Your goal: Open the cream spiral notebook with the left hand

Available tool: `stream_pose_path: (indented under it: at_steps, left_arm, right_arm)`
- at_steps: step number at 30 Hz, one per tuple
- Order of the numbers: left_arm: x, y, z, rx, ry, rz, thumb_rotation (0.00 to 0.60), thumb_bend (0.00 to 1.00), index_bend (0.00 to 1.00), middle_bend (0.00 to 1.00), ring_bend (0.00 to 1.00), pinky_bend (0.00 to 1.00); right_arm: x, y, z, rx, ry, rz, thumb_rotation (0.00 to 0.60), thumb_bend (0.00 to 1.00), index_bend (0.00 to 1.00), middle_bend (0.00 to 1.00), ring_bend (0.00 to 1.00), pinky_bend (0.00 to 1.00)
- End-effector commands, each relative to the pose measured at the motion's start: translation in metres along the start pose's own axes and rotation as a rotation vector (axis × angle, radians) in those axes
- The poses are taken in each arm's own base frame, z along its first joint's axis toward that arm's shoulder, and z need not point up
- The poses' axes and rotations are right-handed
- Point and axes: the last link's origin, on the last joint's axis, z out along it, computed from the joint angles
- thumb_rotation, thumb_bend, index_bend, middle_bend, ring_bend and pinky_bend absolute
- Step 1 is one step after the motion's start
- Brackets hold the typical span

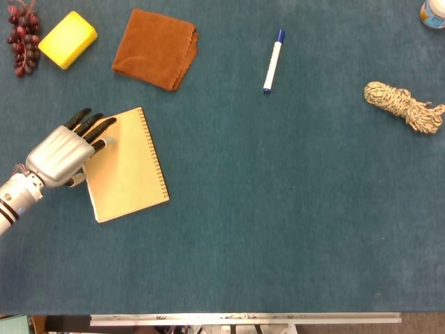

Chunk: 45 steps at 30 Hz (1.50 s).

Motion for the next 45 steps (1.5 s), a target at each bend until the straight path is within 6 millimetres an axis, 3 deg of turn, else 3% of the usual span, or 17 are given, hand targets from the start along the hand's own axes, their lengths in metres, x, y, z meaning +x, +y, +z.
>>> stream_pose_path:
  at_steps: [1,16,33,45]
  left_arm:
    - [0.0,0.001,0.001,0.0,0.002,-0.019,0.6,0.17,0.19,0.0,0.0,0.0]
    - [0.004,0.006,0.002,-0.01,0.015,-0.08,0.6,0.17,0.3,0.0,0.0,0.0]
    - [0.015,0.014,0.006,-0.033,0.086,-0.205,0.6,0.17,0.3,0.01,0.0,0.0]
    - [0.027,0.02,0.009,-0.07,0.228,-0.278,0.6,0.17,0.3,0.06,0.0,0.0]
  right_arm:
    - [0.0,0.001,0.0,-0.002,0.001,0.0,0.6,0.38,0.54,0.45,0.4,0.47]
    - [0.0,0.0,0.0,-0.002,0.004,0.002,0.6,0.38,0.54,0.45,0.4,0.47]
    - [0.001,0.0,-0.001,-0.006,0.014,0.005,0.6,0.37,0.54,0.45,0.4,0.47]
    - [0.003,0.002,-0.002,-0.009,0.023,0.007,0.6,0.37,0.54,0.45,0.4,0.47]
